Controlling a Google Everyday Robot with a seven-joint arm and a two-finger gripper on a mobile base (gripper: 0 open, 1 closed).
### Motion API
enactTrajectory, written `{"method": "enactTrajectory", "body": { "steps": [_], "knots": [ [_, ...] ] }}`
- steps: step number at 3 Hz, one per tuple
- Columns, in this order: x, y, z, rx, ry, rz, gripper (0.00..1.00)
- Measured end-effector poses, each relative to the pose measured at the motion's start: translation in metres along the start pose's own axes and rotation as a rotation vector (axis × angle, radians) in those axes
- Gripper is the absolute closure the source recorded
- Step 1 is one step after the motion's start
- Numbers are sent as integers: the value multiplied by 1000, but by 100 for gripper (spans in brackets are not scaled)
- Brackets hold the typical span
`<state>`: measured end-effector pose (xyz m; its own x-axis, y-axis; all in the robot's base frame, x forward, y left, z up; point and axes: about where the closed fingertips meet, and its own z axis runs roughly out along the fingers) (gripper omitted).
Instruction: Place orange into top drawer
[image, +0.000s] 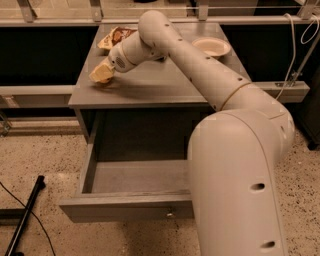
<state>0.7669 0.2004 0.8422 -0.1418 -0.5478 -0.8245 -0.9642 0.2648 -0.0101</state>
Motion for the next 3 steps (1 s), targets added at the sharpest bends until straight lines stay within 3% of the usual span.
{"method": "enactTrajectory", "body": {
  "steps": [1,2,3],
  "knots": [
    [12,6,-10,-5,-18,26,88],
    [9,6,-12,-5,-18,26,100],
    [3,23,-38,-8,-69,-31,100]
  ]
}}
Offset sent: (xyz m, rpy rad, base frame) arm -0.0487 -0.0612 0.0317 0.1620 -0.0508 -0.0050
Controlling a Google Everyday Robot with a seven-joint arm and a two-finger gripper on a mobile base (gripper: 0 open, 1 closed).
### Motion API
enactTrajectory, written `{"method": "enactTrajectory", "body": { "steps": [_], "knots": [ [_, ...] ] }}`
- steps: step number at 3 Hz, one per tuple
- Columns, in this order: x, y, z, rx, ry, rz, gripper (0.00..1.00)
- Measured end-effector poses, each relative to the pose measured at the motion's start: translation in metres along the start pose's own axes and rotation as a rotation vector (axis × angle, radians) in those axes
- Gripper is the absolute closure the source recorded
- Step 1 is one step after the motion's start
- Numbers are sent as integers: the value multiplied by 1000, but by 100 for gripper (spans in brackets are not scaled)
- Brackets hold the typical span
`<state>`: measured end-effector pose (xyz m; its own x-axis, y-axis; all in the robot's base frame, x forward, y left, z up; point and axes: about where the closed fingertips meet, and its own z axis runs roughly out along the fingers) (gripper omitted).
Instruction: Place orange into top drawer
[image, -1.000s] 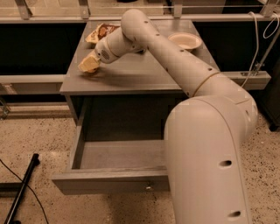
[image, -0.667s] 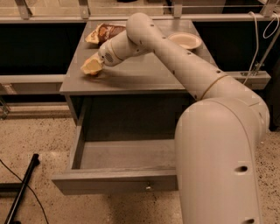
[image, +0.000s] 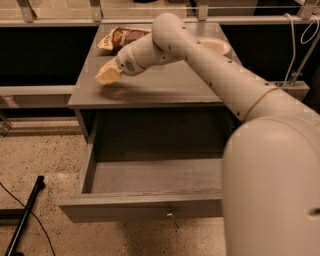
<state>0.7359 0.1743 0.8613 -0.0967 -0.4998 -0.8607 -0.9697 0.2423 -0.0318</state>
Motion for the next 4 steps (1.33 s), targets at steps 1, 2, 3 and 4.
{"method": "enactTrajectory", "body": {
  "steps": [1,2,3,4],
  "knots": [
    [-8,50,-48,-20,-101,-109,100],
    [18,92,-77,-50,-168,-176,100],
    [81,128,-90,-105,-104,-187,100],
    [146,155,-107,-129,-35,-159,100]
  ]
}}
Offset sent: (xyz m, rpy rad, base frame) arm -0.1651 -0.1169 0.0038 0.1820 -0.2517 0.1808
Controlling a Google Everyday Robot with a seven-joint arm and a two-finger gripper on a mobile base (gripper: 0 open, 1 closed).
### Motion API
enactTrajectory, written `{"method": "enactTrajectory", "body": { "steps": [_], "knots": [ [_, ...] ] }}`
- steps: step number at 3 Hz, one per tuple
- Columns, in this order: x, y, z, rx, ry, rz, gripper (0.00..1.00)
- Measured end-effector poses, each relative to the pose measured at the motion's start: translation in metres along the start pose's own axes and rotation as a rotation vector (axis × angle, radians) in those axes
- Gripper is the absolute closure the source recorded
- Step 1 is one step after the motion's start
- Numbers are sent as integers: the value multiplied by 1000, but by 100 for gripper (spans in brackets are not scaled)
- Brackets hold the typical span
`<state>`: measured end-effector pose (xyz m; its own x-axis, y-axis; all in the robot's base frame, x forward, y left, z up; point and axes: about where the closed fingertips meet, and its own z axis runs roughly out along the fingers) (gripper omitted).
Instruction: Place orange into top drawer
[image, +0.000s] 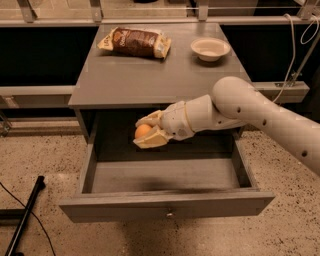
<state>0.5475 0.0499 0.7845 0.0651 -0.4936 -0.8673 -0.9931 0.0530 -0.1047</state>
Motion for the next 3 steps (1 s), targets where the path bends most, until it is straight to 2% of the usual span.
{"method": "enactTrajectory", "body": {
  "steps": [1,2,3],
  "knots": [
    [0,0,0,0,0,0,100],
    [33,0,10,14,3,15,100],
    [84,3,17,14,22,46,100]
  ]
}}
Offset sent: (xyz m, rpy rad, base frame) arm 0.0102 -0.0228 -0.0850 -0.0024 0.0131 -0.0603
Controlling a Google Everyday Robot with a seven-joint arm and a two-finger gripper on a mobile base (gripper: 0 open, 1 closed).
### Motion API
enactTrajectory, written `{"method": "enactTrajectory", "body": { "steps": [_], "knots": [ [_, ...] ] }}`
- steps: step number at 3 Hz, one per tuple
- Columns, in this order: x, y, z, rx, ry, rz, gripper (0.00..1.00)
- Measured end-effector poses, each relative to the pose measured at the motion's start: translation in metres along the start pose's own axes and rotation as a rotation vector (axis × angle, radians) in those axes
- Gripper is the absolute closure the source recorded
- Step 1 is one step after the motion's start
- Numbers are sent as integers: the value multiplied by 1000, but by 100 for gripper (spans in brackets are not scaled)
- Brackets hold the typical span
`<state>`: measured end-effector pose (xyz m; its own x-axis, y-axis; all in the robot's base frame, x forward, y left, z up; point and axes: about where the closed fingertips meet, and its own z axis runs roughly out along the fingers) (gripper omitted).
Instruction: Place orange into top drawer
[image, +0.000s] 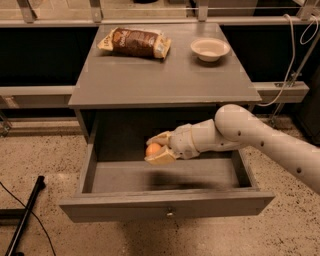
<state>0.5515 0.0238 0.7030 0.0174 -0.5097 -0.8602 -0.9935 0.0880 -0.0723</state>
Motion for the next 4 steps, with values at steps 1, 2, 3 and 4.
{"method": "enactTrajectory", "body": {
  "steps": [1,2,3,4],
  "knots": [
    [31,0,3,6,0,7,100],
    [50,-1,6,3,0,-7,100],
    [69,-1,13,-21,45,-2,82],
    [95,1,18,-34,113,24,59]
  ]
}}
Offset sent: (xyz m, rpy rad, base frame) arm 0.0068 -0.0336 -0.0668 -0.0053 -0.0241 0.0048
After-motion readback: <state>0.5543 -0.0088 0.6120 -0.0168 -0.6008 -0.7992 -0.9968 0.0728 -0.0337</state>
